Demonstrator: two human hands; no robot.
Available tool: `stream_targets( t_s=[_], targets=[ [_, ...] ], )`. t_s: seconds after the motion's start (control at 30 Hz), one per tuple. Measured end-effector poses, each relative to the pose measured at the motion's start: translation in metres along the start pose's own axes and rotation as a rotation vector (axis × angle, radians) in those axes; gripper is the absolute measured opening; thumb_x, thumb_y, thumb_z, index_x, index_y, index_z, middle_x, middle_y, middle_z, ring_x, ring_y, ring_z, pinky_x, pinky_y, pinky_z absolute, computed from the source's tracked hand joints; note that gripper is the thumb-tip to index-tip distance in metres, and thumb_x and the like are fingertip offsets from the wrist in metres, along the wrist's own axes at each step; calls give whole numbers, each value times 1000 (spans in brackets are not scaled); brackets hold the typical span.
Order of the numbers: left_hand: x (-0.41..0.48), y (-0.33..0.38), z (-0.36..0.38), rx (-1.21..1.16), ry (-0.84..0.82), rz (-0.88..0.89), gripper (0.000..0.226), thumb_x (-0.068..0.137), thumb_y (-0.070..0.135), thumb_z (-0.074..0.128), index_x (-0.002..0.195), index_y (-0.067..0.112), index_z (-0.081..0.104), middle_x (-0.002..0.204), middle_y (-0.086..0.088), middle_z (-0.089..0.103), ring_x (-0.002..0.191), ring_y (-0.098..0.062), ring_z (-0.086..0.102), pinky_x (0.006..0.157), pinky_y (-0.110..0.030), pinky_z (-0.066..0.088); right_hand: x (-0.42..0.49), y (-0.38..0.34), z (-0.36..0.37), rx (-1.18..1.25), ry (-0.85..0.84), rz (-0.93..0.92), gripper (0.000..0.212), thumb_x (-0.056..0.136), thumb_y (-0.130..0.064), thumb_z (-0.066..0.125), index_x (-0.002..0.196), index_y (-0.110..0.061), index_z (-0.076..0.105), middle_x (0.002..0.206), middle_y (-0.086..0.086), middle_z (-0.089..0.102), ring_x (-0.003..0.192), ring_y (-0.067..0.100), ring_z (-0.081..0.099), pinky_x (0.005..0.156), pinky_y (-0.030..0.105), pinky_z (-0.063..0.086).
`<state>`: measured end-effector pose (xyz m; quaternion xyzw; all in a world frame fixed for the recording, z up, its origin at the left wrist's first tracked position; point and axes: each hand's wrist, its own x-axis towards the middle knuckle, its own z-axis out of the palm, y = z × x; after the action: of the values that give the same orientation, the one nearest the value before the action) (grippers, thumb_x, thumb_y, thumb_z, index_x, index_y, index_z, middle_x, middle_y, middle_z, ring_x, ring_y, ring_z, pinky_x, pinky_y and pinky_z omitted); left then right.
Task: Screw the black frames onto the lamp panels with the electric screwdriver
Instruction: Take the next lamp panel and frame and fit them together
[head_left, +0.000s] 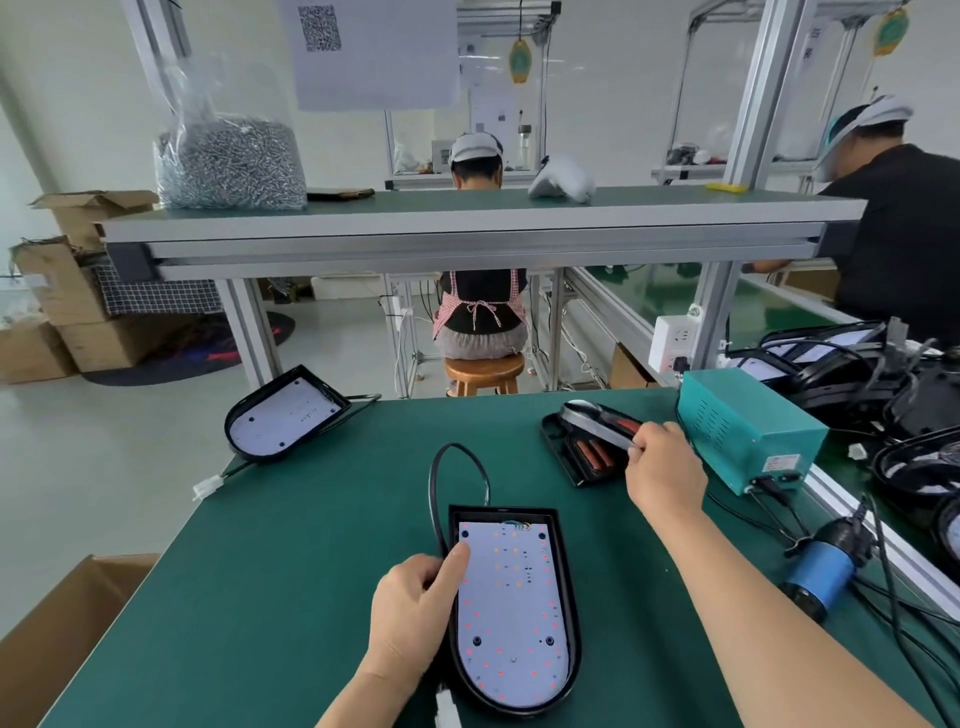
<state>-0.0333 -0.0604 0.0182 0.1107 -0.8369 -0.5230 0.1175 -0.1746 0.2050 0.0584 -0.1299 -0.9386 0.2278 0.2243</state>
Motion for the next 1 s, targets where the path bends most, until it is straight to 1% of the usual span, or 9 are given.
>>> stream_targets(
  t_s=[0.13,0.27,0.33,0.4,0.5,0.6,0.8,0.9,1.0],
  targets=[
    [2,1,2,26,14,-46,64,93,53,59,51,21,24,42,9,25,46,-11,25,51,-29,23,-7,11,-25,302,130,-80,6,94,-9,64,88,-11,64,97,6,58,82,29,56,74,35,40],
    [3,0,2,38,3,-58,59,95,53,54,59,17,24,49,10,25,51,-12,24,54,-31,25,-25,12,-53,688,159,14,29,89,-42,65,67,-25,56,84,-5,56,78,30,69,80,44,50],
    [4,-1,2,47,6,-68,58,96,53,53,60,17,25,50,10,26,52,-12,25,54,-31,25,-37,7,-65,797,127,-11,27,81,-45,65,67,-26,53,82,-7,55,67,23,69,69,37,52],
    [4,-1,3,45,8,-77,58,96,53,52,59,17,25,48,10,26,50,-12,24,53,-31,25,-48,3,-70,873,77,-105,16,80,-30,66,72,-31,53,89,-6,56,61,19,66,60,23,49],
    [5,-2,3,55,5,-76,58,97,53,51,59,17,26,47,10,27,51,-13,25,53,-32,26,-60,-4,-69,1029,-108,-132,32,87,-1,65,97,-30,56,100,4,62,63,15,64,54,20,49],
    [4,-4,4,51,11,-74,59,97,54,50,58,17,26,45,10,30,48,-11,27,52,-32,28,-72,-14,-60,963,-250,-179,31,92,5,61,108,-22,61,96,-7,69,66,10,63,53,21,50],
    [4,-4,4,38,17,-61,57,98,53,49,60,15,29,50,9,34,55,-15,32,56,-33,32,-91,-32,-30,851,-423,-122,31,94,4,55,94,-21,74,77,-5,74,61,5,61,51,17,43],
    [4,-5,4,18,5,-64,56,98,53,49,62,14,30,55,6,36,58,-16,34,58,-34,33,-96,-38,-21,701,-461,-157,30,95,-3,58,90,-28,74,82,-10,74,74,9,64,68,23,50],
    [3,-4,3,1,-5,-75,59,93,61,48,62,14,32,56,6,38,58,-17,35,59,-34,34,-99,-43,-16,497,-354,-268,27,95,-9,61,93,-32,75,98,-21,66,100,4,53,77,17,39]
  ],
)
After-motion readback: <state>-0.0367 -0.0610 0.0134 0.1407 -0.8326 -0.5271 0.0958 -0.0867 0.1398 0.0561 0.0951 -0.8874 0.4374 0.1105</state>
